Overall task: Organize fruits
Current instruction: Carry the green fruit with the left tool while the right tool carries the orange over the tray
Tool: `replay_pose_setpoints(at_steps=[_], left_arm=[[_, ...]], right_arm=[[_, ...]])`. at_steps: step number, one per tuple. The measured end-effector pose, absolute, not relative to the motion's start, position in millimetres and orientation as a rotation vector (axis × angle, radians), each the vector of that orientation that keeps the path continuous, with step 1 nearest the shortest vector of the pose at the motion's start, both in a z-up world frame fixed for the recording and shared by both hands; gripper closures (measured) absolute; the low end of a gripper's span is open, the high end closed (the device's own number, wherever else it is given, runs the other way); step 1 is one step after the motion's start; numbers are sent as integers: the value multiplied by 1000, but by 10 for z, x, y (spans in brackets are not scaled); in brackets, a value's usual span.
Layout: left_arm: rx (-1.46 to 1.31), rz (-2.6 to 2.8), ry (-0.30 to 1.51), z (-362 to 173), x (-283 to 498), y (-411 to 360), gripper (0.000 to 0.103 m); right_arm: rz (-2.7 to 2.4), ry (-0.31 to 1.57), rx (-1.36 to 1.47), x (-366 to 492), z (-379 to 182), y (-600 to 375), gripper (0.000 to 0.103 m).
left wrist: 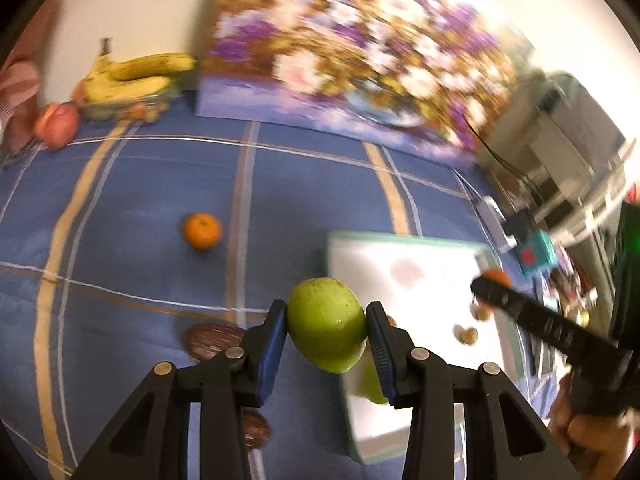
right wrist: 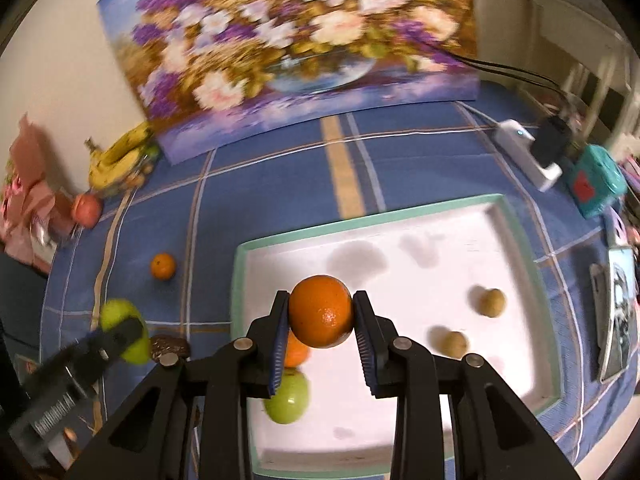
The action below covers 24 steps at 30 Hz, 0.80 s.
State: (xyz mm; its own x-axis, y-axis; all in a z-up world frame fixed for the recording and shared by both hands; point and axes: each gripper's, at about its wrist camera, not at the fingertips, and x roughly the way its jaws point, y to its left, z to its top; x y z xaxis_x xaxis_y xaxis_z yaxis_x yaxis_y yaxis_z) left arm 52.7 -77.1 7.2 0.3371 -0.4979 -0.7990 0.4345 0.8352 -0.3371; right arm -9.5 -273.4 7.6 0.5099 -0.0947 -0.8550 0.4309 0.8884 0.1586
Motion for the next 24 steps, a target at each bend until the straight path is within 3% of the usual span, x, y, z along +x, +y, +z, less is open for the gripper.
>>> replay_pose_setpoints(at_steps=[24], left_arm=[[146,-777,1138,-198,-101,-1642,60]], right_arm=[[-551,961,456,-722,199,-3507,70]])
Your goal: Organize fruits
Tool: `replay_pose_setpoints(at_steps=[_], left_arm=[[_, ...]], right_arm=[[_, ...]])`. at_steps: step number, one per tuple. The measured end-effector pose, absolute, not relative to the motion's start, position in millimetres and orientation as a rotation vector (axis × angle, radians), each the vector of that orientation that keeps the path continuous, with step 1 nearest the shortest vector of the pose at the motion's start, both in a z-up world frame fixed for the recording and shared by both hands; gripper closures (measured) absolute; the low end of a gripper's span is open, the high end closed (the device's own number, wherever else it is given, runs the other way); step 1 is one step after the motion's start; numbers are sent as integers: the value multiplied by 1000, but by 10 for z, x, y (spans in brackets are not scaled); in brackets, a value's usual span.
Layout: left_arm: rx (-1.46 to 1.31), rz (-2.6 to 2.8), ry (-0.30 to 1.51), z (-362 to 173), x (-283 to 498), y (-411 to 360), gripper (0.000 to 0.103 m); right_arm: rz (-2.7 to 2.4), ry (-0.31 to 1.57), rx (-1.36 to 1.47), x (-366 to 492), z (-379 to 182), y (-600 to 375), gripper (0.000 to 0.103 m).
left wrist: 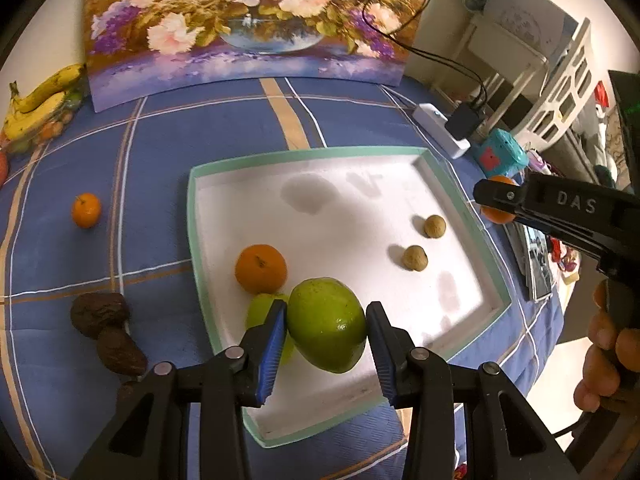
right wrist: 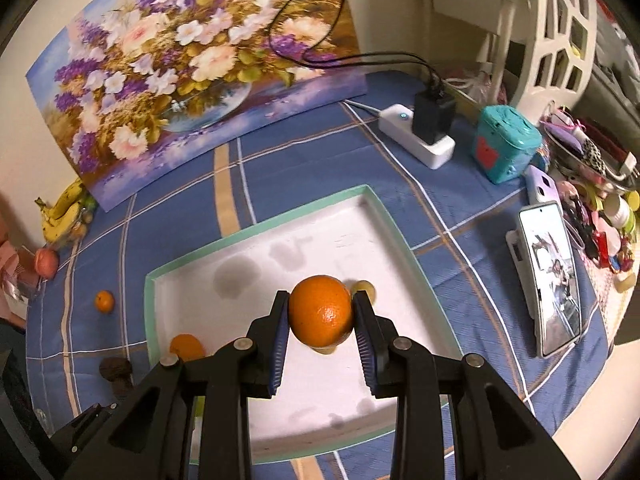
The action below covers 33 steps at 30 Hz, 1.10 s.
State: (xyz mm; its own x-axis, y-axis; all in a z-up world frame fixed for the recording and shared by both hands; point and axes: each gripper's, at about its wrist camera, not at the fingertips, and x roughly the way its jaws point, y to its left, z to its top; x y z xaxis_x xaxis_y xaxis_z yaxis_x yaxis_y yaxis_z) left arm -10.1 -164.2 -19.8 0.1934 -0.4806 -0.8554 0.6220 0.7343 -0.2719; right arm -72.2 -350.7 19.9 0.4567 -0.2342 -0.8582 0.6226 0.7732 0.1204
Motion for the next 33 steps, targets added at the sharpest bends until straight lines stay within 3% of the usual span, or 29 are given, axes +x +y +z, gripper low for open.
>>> replay_pose_setpoints(at_steps=[26,33], left_arm=[[295,-744,1243,-638,-276,-1924,60],[318,-744,1244,-664,-301,-1932,60]], right_arm=[[-627,1228,551,-674,-717,-3764,70],[-629,1240,540,-675,-748,-3767,70]])
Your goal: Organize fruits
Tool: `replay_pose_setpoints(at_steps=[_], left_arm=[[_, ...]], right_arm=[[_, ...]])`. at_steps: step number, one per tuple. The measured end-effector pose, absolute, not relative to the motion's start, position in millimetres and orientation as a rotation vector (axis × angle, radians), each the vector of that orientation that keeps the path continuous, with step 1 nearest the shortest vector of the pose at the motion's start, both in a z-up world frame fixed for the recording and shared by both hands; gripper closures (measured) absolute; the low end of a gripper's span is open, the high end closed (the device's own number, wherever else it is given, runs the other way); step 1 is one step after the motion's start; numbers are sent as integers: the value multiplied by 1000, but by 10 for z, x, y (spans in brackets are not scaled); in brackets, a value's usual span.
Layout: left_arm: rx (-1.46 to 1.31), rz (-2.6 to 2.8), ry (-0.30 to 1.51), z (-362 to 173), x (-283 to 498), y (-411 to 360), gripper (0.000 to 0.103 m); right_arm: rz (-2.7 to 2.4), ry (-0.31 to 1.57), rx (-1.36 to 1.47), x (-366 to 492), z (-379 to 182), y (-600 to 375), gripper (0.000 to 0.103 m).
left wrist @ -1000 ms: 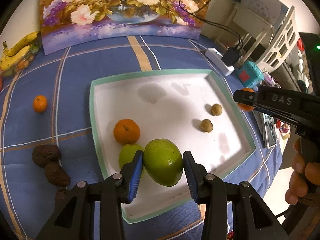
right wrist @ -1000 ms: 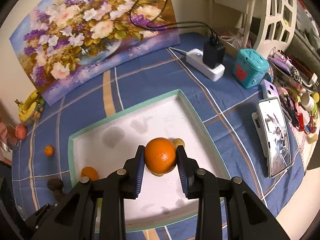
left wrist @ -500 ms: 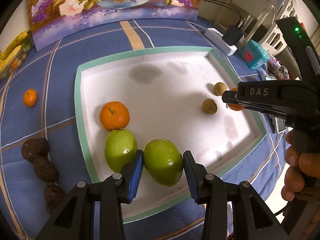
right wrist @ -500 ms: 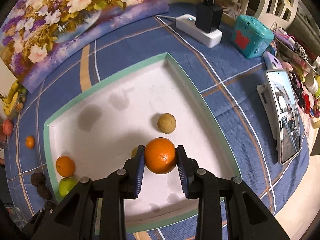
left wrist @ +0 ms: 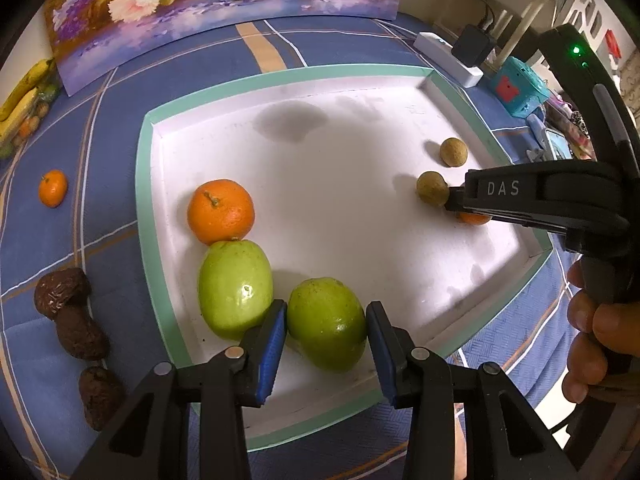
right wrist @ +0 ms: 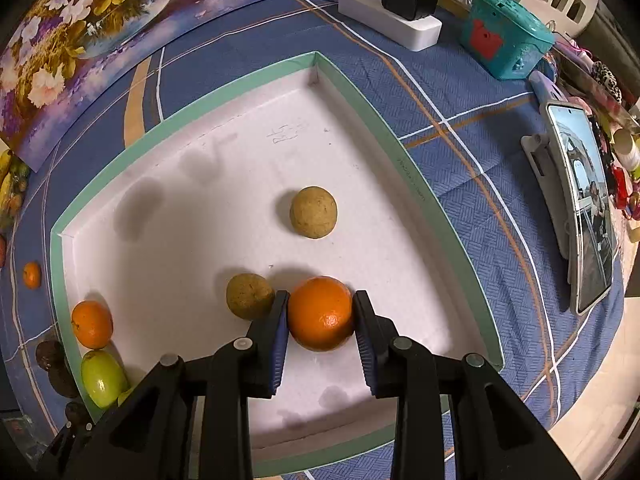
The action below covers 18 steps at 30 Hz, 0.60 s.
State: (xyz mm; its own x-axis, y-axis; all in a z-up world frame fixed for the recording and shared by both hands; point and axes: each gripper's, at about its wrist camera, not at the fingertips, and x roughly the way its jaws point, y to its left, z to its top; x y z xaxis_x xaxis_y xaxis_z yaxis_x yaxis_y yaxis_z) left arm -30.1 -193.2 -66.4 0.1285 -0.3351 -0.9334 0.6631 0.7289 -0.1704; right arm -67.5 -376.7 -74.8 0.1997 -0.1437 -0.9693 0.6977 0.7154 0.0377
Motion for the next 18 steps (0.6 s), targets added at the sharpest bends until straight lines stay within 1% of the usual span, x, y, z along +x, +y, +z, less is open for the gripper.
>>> replay_pose_setpoints(at_steps=[3,5,6,7,14,16,18], left_arm=[[317,-747,1252,-667,-284,-1943,58],[311,-755,1250,-652,-274,-1945,53],[308,-760,1250,-637,-274,-1944,48],[306,-765,1245,-623,-283,-1955,45],[265,-802,1204,-393,-290,-1903,45],[244,-807,1180,-292,-269,-1864,45],[216,-802,1160,-194,-230,-1811,45]], right_arm=[[-631,1241,537,-681,-747,-3777,70],[-633,1241,535,-641,-761,-3750,70],[-633,1241,534,-634,-760,-3740,70],[-633,1241,533,-632,-762,-3735,70],[-653,1233,521,-637,-690,-3787,68],[-670,1213,506,-652,-606,-3786,64],[-676,1189,502,-667,-527,-3788,64]])
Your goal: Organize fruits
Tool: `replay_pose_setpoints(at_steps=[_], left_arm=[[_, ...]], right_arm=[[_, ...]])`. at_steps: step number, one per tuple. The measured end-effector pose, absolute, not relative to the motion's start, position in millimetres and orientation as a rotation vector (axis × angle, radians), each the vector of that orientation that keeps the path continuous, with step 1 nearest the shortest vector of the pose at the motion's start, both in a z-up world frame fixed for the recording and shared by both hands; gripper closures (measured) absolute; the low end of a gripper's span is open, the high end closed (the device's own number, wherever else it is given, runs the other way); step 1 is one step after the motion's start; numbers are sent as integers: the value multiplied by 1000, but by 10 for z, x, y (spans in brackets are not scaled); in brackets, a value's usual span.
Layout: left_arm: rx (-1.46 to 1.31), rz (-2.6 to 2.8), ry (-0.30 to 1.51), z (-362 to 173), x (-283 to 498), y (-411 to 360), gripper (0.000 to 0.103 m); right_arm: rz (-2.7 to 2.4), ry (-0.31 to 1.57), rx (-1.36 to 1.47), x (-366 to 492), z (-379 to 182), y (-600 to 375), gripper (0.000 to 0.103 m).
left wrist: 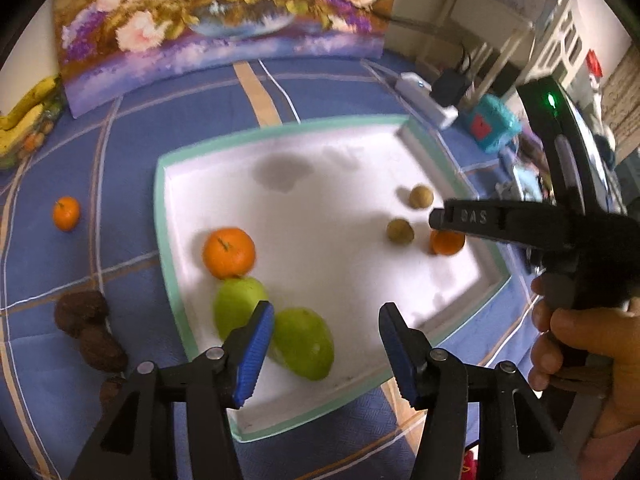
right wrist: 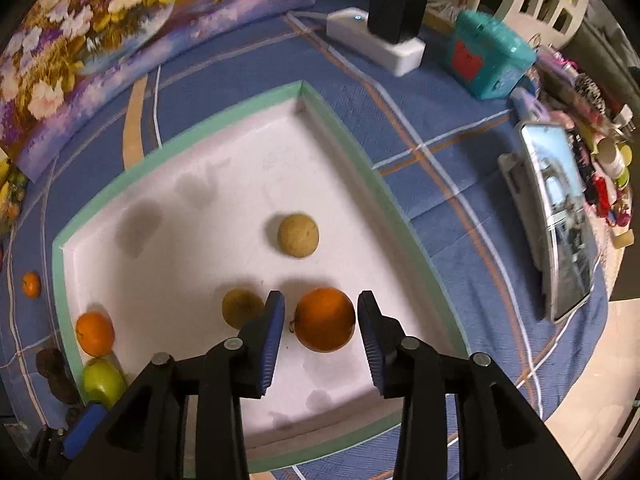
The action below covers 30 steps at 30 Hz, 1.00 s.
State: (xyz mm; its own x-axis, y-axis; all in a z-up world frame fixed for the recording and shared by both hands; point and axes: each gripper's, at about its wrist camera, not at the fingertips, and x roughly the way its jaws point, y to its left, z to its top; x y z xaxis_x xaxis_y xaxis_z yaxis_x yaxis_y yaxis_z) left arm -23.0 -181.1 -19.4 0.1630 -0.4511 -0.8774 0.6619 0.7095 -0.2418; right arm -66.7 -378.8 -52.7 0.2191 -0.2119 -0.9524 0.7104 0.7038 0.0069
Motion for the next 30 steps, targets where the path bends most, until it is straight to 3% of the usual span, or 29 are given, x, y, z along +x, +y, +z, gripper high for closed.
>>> replay_pose_setpoints(at_steps=[12,25,27,30], left_arm=[[9,-653,1150,-68,268,-1248,43],[-133,-403,1096,-51,707,-374,22],[-145,-363,1089,-61,750,-233,19],[-158,-299,1072,-60,785,1,14]], right_arm=[[-621,1076,477,-668,-163,-3642,64],[-463,1049,384,-406,-25,-3068,63],[-434,1044,368,-369,-9,-2959,47],[-400,1036,336,-310,23,-2835,40]])
